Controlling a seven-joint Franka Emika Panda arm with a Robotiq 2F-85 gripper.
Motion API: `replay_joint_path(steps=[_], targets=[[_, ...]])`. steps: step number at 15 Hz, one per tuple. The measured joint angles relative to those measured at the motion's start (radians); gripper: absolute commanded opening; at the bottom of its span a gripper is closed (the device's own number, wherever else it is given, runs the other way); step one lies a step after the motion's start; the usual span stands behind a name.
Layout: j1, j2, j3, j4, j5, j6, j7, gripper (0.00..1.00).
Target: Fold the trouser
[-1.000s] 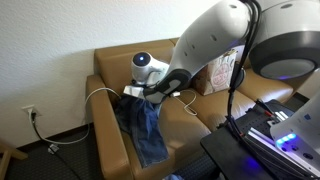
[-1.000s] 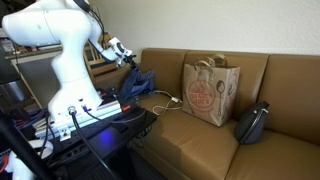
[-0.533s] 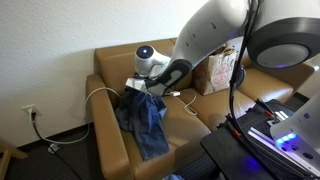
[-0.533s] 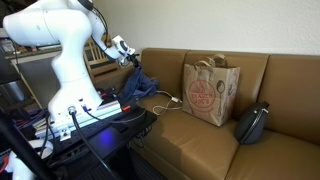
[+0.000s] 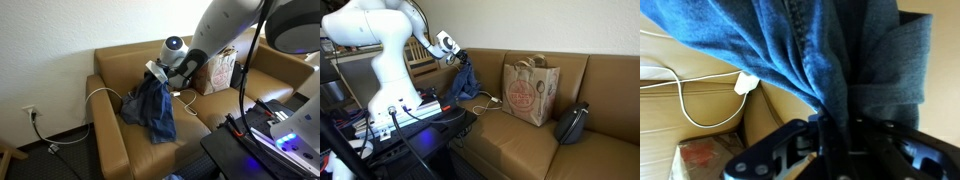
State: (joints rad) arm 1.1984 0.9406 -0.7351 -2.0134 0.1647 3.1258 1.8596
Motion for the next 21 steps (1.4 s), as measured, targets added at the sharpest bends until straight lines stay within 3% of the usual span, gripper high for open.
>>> replay_joint_path(steps=[3,5,6,9,10,13,17,21], targets=[[-0.035,-0.052,0.025,-0.165,0.110,0.151,-0.002,0.03],[-0.157,-0.093,0.128,-0.207,0.137,0.238,-0.022,0.03],[-0.232,-0.111,0.189,-0.208,0.120,0.270,-0.019,0.11],[-0.396,-0.151,0.310,-0.206,0.044,0.313,0.011,0.11],[-0.409,-0.156,0.318,-0.206,0.039,0.313,0.011,0.03],[-0.412,-0.157,0.348,-0.202,0.113,0.313,-0.055,0.03],[-0.459,-0.163,0.452,-0.154,0.185,0.335,-0.110,0.03],[-0.433,-0.222,0.392,-0.137,0.187,0.332,-0.013,0.03]])
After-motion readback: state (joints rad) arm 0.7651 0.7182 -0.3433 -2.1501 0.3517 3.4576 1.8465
